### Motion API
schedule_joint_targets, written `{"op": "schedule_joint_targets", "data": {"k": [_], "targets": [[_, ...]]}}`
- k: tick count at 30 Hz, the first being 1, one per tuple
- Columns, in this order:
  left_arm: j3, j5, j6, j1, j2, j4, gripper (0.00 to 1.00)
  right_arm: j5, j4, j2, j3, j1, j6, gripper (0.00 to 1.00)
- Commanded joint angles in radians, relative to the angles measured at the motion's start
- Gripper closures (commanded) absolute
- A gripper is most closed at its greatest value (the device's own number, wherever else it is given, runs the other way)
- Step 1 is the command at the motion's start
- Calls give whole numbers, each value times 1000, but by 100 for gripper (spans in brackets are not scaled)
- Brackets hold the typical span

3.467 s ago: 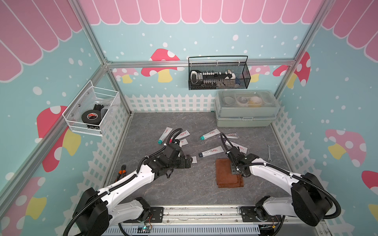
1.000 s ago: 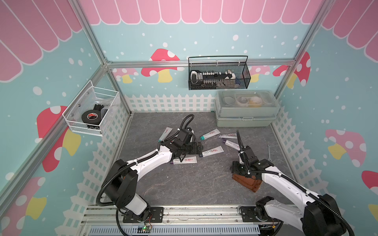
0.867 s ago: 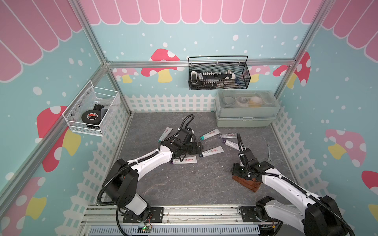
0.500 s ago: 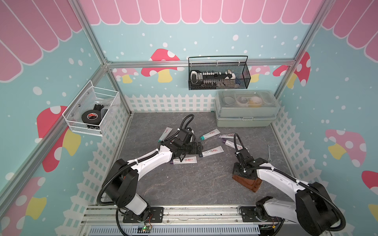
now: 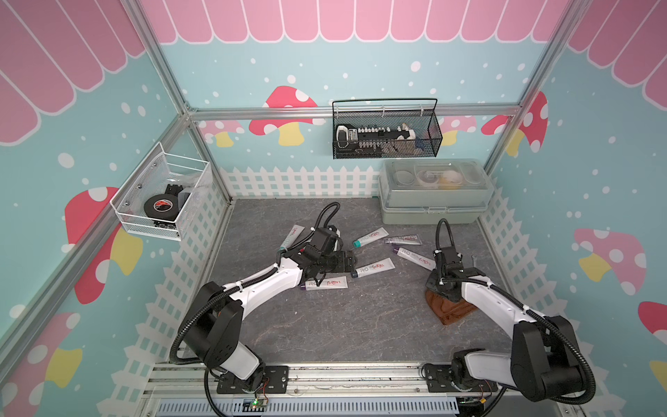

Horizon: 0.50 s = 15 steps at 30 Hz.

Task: Wipe the surface of the toothpaste tube
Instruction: Move the cleaning item to the center of the board.

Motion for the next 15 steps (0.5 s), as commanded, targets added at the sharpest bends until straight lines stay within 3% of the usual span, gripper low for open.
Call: {"op": "schedule_joint_targets", "data": {"k": [1,6,7,11,13,15], "targets": [[-16,58,10,4,-7,52,5,-15,33,59,35,-64,-41,82],[63,91,45,-19,48,47,5,-156,56,139,87,-107,-87,73],[95,93,59,-28,70,35,5,-178,60,128,86,-107,-99,68],[238,102,115,-51,176,-30,4,-240,41,46,86,-107,-141,30],[319,109,142,-62,242,-62,4,-241,14,-3,89,-107,-152,18],[411,122,175,-72,315,-101,4,-221,-18,-64,89,-107,-160,16]]}}
